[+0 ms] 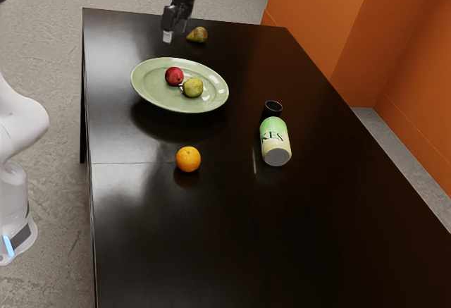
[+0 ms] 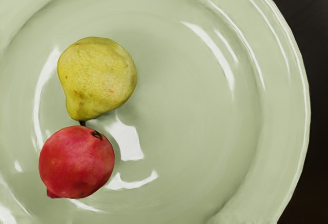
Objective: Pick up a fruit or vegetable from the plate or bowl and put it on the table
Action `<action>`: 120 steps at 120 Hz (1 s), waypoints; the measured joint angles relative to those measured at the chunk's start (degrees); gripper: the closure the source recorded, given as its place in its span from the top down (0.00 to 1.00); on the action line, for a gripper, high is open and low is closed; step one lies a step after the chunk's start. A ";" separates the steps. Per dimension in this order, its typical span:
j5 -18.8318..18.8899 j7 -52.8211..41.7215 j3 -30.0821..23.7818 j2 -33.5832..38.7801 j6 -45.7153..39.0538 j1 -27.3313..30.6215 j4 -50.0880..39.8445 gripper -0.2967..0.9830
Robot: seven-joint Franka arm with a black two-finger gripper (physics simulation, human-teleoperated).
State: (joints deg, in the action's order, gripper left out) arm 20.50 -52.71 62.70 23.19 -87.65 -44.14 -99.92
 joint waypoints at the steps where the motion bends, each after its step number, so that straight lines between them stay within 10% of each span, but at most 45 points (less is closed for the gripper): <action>1: 0.07 -0.47 -0.01 0.27 -0.18 -0.09 -0.05 0.77; 40: 4.03 -15.07 17.48 1.98 -9.81 -17.14 -0.32 0.77; 120: 7.03 -29.84 24.31 2.16 -18.56 -18.10 -8.95 0.77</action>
State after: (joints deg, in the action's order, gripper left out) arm 27.53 -82.55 87.00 25.35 -106.20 -62.24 -108.86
